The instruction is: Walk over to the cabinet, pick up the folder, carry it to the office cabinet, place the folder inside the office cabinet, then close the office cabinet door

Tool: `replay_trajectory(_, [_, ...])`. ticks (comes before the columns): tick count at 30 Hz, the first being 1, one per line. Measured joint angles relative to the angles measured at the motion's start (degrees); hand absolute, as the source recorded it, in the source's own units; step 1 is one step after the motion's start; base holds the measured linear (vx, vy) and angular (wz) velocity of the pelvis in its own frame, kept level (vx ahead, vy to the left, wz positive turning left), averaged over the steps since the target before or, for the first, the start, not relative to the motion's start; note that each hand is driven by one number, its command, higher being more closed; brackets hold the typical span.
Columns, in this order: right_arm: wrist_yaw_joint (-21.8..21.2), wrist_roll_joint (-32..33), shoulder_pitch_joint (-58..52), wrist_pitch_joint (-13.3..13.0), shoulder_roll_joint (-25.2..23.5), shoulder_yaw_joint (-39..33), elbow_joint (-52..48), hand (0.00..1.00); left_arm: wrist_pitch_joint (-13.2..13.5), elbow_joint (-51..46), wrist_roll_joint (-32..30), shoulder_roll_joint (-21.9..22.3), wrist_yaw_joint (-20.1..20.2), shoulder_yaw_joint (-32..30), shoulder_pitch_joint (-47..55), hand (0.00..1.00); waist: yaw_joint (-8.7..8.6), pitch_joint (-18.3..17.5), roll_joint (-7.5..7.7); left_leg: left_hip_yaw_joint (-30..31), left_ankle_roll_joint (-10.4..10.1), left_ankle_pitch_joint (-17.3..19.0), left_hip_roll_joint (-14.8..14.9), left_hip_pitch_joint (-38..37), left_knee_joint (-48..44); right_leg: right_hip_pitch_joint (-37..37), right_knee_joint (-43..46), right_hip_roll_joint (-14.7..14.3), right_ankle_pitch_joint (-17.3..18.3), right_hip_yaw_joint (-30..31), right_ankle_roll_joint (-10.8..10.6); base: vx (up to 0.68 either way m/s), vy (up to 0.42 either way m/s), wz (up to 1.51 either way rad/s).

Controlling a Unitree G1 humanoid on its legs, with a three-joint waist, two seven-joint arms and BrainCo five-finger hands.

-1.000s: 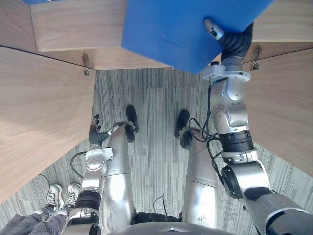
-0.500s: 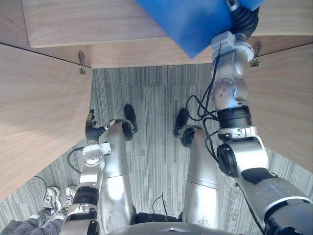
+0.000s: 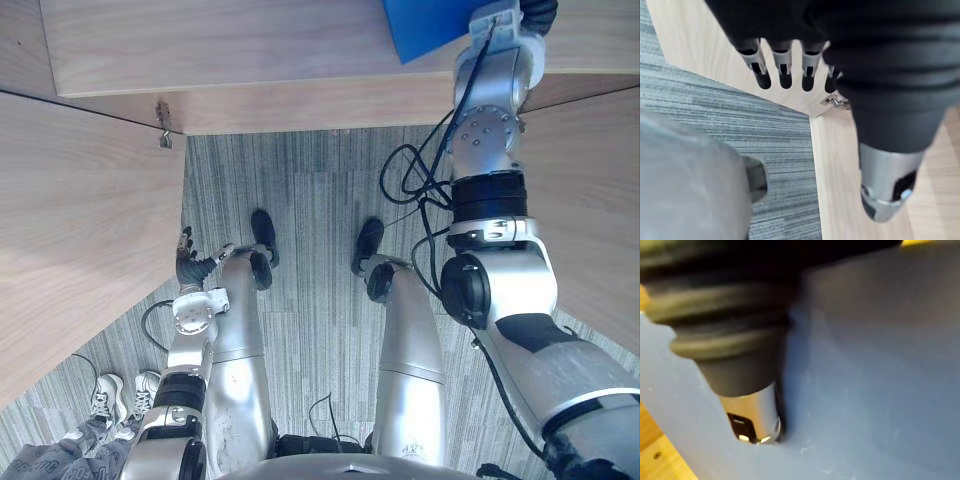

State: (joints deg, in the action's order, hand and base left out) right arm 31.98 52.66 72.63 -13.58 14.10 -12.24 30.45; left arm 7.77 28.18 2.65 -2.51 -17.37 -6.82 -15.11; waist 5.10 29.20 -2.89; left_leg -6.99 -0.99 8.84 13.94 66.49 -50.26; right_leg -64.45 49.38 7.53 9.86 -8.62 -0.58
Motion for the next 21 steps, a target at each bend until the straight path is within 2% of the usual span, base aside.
replay_trajectory(3, [1.81, 2.04, 0.0, -1.58, -0.01, -1.61, -0.01, 1.0, -0.04, 0.42, 0.68, 2.12, -0.27, 1.0, -0.06, 0.0, 0.09, -1.9, 0.06, 0.23, -0.26, -0.97, -0.48, 0.12, 2.22, -0.04, -1.58, 0.13, -0.3, -0.63, 0.2, 0.0, -0.02, 0.1])
replay_trajectory(4, [2.32, 2.24, 0.0, -1.92, 0.01, -2.22, -0.02, 0.0, -0.06, 0.46, 0.76, 2.67, -0.68, 1.52, -0.06, 0.0, 0.09, -2.25, 0.06, 0.37, -0.33, -1.22, -0.54, 0.1, 2.78, 0.08, -1.94, 0.13, -0.35, -0.93, 0.29, 0.02, -0.024, 0.07])
replay_trajectory(8, [3.75, 3.7, 0.03, -2.69, 0.09, -2.62, -0.02, 0.0, -0.19, 0.57, 1.18, 3.54, -1.12, 2.35, -0.26, 0.0, 0.04, -2.26, 0.08, 0.6, -0.94, -1.79, -0.64, -0.29, 3.64, 0.31, -2.21, 0.13, -0.4, -1.38, 0.38, 0.01, -0.03, 0.05])
replay_trajectory(21, [3.74, 3.31, 0.1, -2.6, 1.22, -1.86, 0.01, 0.0, -0.31, 1.8, 1.79, 4.37, -1.47, 2.43, -1.33, 0.0, 0.13, -2.26, 0.08, 0.72, -1.07, -2.96, -0.73, -0.5, 5.62, 0.4, -3.21, 0.12, -0.81, -1.97, 0.98, -0.01, -0.008, 0.01])
